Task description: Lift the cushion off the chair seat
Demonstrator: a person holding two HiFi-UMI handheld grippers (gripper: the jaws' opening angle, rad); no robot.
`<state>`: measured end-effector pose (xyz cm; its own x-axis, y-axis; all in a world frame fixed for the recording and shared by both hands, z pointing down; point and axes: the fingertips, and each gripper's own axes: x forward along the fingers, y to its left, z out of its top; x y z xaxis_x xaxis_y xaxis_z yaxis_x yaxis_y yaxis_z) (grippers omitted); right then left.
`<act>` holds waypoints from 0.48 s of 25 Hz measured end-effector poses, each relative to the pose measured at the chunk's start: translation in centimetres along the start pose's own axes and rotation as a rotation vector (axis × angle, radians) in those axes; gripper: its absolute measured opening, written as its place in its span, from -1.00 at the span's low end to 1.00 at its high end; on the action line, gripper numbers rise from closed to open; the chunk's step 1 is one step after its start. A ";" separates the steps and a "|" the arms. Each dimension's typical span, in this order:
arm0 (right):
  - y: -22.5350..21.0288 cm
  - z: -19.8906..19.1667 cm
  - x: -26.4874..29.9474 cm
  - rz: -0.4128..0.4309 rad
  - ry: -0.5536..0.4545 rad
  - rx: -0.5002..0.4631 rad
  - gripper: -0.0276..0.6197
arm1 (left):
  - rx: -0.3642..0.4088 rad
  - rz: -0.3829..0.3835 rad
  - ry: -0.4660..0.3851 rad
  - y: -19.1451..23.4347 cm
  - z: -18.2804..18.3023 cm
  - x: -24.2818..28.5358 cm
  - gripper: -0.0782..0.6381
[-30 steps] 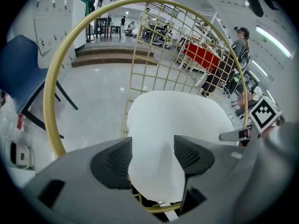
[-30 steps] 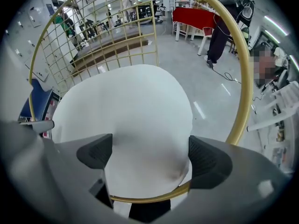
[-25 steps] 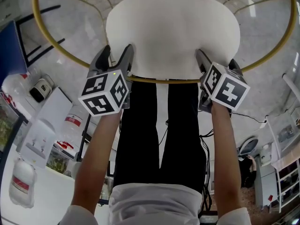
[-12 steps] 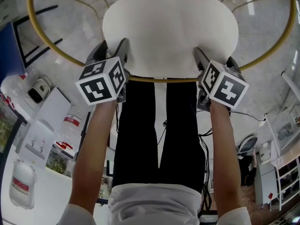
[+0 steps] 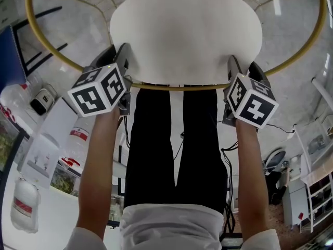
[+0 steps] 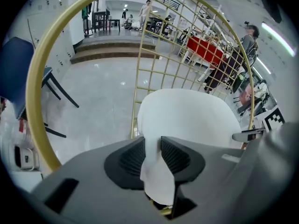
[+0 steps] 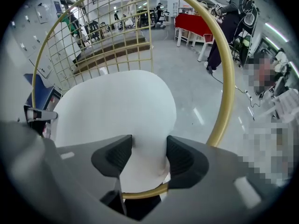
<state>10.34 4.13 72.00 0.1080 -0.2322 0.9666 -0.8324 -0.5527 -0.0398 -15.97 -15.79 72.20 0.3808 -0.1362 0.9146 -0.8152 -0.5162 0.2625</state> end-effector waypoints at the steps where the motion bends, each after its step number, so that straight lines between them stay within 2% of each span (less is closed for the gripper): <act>1: -0.1 0.0 -0.1 0.003 -0.002 0.000 -0.20 | -0.006 -0.001 -0.006 -0.1 0.1 -0.2 -0.50; 12: -0.3 0.1 -1.3 0.053 -0.017 -0.042 -0.50 | -0.021 -0.018 -0.018 -0.4 0.1 -1.3 -0.56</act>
<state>10.50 4.46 70.77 0.0718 -0.2738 0.9591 -0.8594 -0.5051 -0.0798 -16.11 -15.48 70.84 0.4031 -0.1426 0.9040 -0.8171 -0.5010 0.2853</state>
